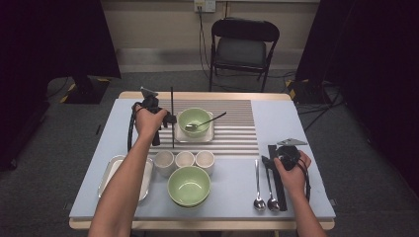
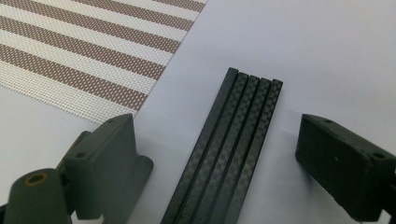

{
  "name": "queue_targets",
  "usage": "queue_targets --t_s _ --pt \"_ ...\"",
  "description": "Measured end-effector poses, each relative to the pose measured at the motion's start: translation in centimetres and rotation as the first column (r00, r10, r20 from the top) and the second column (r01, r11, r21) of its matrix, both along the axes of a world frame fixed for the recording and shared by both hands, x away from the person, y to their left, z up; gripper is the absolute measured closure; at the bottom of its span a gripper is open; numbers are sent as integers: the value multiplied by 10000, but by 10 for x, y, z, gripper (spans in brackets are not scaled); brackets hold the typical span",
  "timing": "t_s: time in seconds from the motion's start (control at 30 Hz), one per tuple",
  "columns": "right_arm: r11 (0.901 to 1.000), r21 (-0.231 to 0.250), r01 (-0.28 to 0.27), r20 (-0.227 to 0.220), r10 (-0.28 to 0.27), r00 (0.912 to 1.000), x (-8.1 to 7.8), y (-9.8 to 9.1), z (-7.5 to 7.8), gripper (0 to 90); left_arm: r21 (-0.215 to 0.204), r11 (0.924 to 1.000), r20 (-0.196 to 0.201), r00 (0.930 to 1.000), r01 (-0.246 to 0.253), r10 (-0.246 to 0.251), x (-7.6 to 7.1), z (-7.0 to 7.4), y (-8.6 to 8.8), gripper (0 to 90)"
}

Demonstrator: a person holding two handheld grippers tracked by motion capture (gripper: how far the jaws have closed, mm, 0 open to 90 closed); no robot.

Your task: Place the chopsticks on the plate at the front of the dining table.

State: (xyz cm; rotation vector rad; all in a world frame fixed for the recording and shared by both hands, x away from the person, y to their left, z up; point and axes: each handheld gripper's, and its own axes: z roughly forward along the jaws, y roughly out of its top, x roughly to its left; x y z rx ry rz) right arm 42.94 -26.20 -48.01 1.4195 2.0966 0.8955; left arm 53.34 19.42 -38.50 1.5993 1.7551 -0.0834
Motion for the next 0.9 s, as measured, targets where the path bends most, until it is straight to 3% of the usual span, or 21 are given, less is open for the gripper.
queue_targets --t_s 0.9 --pt "10000 2 -8 -9 8 10000 0 0 0 110 150 9999 -112 9999 58 -57 5 -9 -3 863"
